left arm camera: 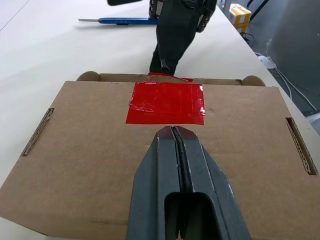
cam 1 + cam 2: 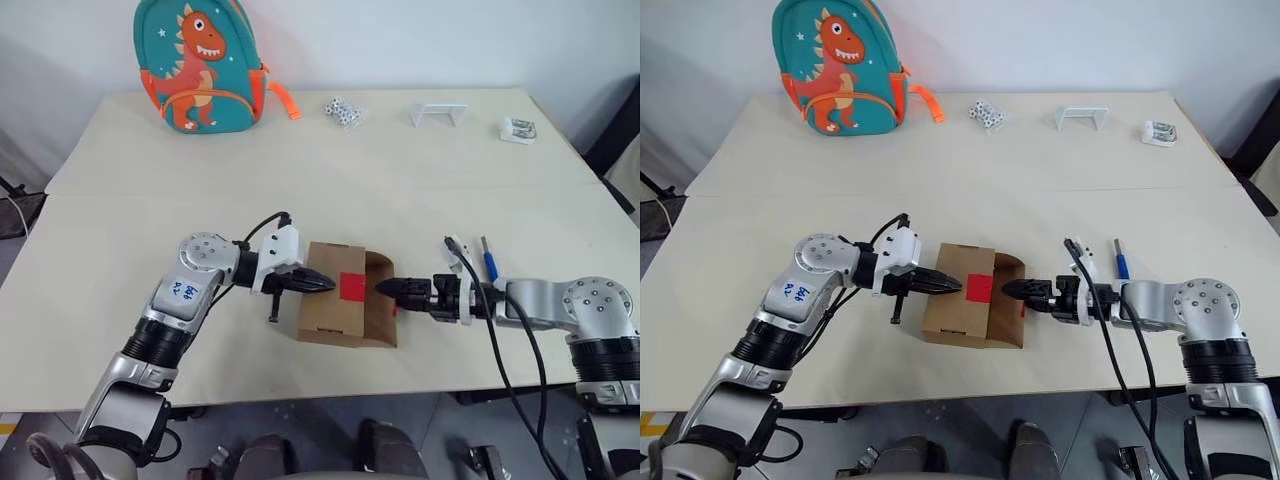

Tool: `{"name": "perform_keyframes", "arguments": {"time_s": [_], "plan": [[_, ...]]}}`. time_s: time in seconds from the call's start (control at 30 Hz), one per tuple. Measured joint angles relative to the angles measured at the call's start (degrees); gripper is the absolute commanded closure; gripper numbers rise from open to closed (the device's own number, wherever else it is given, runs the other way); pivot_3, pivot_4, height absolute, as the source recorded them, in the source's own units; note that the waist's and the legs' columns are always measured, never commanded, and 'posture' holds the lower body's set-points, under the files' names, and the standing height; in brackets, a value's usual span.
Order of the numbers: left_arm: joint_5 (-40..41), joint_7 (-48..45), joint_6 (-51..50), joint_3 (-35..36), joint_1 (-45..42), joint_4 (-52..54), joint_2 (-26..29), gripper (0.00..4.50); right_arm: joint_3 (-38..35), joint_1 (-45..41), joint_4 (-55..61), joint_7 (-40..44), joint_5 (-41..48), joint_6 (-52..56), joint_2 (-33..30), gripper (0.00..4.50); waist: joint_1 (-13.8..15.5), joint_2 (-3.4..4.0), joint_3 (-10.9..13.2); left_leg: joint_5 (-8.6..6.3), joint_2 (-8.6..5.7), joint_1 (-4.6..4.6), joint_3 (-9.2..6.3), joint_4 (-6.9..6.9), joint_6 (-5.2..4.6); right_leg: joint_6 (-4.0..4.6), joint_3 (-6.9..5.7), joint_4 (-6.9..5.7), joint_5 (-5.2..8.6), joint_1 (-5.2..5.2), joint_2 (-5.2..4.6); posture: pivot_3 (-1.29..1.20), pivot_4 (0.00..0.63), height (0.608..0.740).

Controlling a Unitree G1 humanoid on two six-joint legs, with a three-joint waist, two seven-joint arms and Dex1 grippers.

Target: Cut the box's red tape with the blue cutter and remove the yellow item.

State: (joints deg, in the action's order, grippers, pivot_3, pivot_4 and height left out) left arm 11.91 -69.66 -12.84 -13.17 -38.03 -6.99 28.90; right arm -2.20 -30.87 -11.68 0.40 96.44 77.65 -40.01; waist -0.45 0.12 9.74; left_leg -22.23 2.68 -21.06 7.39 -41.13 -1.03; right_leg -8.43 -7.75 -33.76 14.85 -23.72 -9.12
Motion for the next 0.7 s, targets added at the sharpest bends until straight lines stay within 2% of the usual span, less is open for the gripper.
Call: {"name": "perform_keyframes", "arguments": {"time_s": [0.07,0.17,0.53,0.63,0.7], "plan": [[0.0,0.01,-0.21,0.04,0.02,0.16,0.06,4.5,-0.21,0.09,0.0,0.13,-1.17,0.43,1.23,0.95,-0.05,0.0,0.0,0.0,0.01,0.0,0.0,0.01,0.02,0.01,0.0,0.0,0.0,0.0,0.02,0.0,0.15,0.74],[0.01,0.04,-0.25,0.03,0.06,0.29,0.06,4.5,-0.3,0.06,-0.16,0.38,-2.94,1.46,3.08,2.03,-0.02,0.0,0.0,0.01,0.01,-0.01,0.0,0.02,0.02,0.01,0.0,0.0,0.0,-0.01,0.03,0.0,0.15,0.74],[0.01,-0.03,-0.21,0.12,0.05,0.28,0.43,4.5,-2.58,-1.72,-2.55,5.28,-10.26,5.23,6.42,2.03,-0.28,0.01,-0.01,0.01,0.02,0.0,0.0,0.03,0.04,0.01,0.02,-0.01,0.01,-0.01,0.05,0.0,0.15,0.74],[0.01,-0.02,-0.2,0.31,0.06,0.19,0.56,4.5,-2.97,-2.27,-2.56,6.27,-12.63,5.78,8.29,2.61,-0.71,0.02,-0.01,0.01,0.02,0.0,0.0,0.02,0.04,0.01,0.02,-0.03,0.01,-0.01,0.05,0.0,0.15,0.74],[0.01,0.01,-0.19,0.32,0.06,0.19,0.55,4.5,-3.05,-2.29,-2.55,6.49,-14.2,6.31,9.39,3.28,-0.9,0.02,-0.01,0.01,0.02,0.0,-0.01,0.03,0.04,0.01,0.02,-0.03,0.01,-0.01,0.05,0.0,0.15,0.74]]}}
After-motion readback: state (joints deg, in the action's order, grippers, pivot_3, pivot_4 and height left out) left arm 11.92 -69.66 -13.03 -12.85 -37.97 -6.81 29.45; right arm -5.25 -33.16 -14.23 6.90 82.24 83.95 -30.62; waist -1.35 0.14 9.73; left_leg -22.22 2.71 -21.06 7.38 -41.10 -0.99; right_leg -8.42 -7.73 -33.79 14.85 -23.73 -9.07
